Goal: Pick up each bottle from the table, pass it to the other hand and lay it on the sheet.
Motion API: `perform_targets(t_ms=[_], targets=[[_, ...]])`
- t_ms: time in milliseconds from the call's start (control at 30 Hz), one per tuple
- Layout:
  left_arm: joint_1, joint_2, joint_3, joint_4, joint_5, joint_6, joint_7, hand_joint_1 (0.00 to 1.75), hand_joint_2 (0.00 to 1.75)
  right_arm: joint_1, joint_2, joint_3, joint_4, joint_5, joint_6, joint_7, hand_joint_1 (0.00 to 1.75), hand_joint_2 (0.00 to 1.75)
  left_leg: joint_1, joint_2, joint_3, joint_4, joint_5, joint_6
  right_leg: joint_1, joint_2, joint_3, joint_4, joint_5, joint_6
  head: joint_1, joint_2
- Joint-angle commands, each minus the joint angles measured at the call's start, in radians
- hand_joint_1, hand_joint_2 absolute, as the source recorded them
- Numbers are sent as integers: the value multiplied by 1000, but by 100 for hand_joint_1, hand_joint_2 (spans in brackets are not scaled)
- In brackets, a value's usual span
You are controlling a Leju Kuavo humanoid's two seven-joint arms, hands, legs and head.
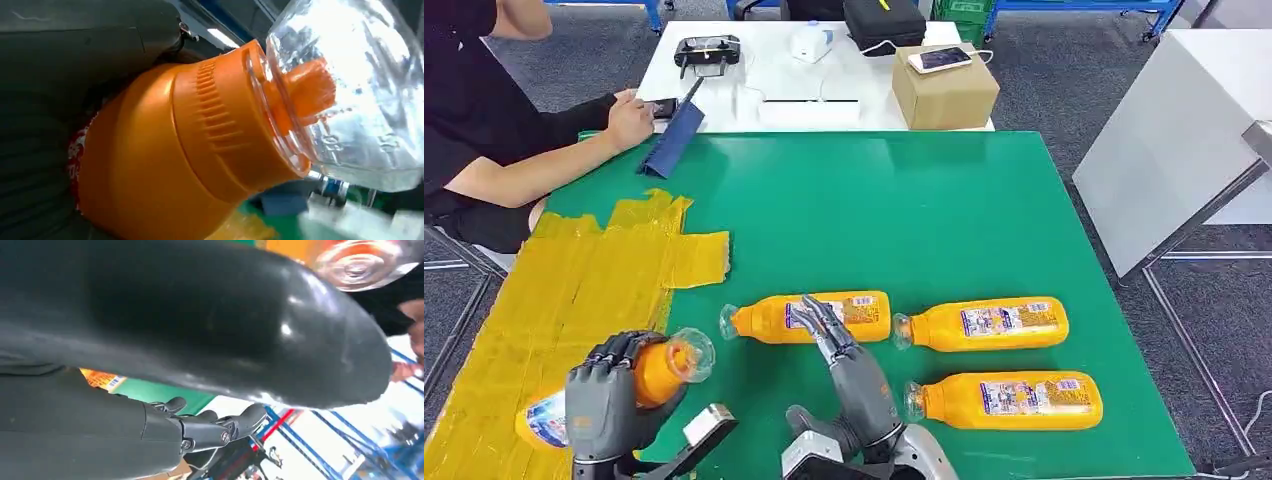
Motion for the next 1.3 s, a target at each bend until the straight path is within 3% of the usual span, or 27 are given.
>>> perform_targets(t_ms=[33,133,233,367,500,600,633,667,767,800,833,867,933,1000,1067,1133,1200,1267,1300], targets=[[-396,90,-182,887,-31,57,51,175,175,-396,-9,-143,490,-34,119,-5,0,175,-1,-2,6,-6,5,-1,-1,-2,6,-5,4,-1,0,0],[-511,63,-184,1121,19,55,-81,175,175,-570,-23,-213,742,-56,152,-26,0,175,-1,0,4,-4,7,1,-1,-1,4,-3,7,-2,0,0],[-557,53,-201,1232,39,37,-143,175,175,-649,-23,-243,885,3,111,-56,0,175,-1,0,3,-5,12,1,-1,0,5,-4,12,1,0,0],[-578,49,-212,1281,56,-8,-181,175,175,-680,2,-249,959,36,96,-46,0,175,-2,-8,0,-2,17,3,-2,-9,10,-1,13,2,0,0],[-578,50,-210,1286,65,-10,-191,175,175,-685,11,-246,974,44,91,-44,0,175,-2,-8,5,-3,17,3,-2,-8,8,-1,13,1,0,0],[-588,62,-226,1311,99,-120,-240,175,175,-697,35,-250,1025,60,107,-55,0,175,-3,-11,3,-3,20,2,-3,-11,6,0,14,-1,0,0],[-592,63,-230,1319,101,-142,-241,129,0,-696,40,-249,1032,63,104,-60,0,175,-3,-11,4,-2,19,3,-3,-11,8,1,13,0,-1,0],[-590,65,-222,1324,123,-161,-267,51,0,-691,48,-243,1036,70,98,-64,0,175,-3,-9,0,-3,22,2,-3,-9,2,-1,17,-1,0,0],[-590,65,-222,1324,123,-161,-267,51,0,-691,48,-243,1036,70,98,-64,0,175,-4,-17,6,3,17,1,-3,-16,12,6,6,1,0,0],[-590,65,-222,1324,123,-161,-267,51,0,-691,48,-243,1036,70,98,-64,0,175,-4,-13,-2,3,20,0,-4,-12,2,8,7,-2,0,0],[-586,64,-212,1318,146,-172,-283,0,0,-689,50,-240,1038,73,100,-68,0,175,-4,-15,-1,3,19,0,-4,-14,6,8,2,-2,0,0],[-578,68,-216,1306,157,-170,-294,0,0,-679,53,-241,1026,71,98,-80,0,175,-5,-11,-8,1,23,-1,-4,-11,-3,7,7,-3,-1,0],[-563,80,-220,1282,174,-181,-298,0,0,-661,52,-234,998,74,100,-84,0,175,-4,-17,2,0,24,-1,-3,-17,7,4,5,-2,-1,0],[-558,103,-234,1272,179,-223,-298,0,0,-649,49,-228,974,77,104,-80,0,175,-4,-14,-1,-2,29,2,-3,-14,3,2,11,-3,0,0],[-553,130,-245,1264,206,-283,-321,0,0,-646,46,-226,963,76,111,-78,0,175,-4,-17,5,-3,27,3,-3,-17,10,1,19,3,1,0],[-544,190,-276,1255,233,-367,-367,0,0,-652,48,-224,970,73,113,-82,0,175,-4,-9,1,-6,28,1,-3,-10,4,-2,21,0,0,0],[-526,247,-275,1227,286,-416,-439,0,0,-658,48,-227,985,66,116,-85,0,175,-5,-9,5,-5,26,1,-4,-10,19,-1,20,1,-1,0],[-508,283,-284,1183,315,-439,-467,0,0,-658,47,-229,990,63,112,-90,0,175,-6,-7,6,-4,23,-1,-4,-7,19,2,18,-1,1,0],[-473,345,-313,1071,364,-487,-467,0,0,-650,40,-234,986,60,108,-89,0,175,-5,-8,9,0,17,-1,-4,-9,18,6,13,-3,0,0]])
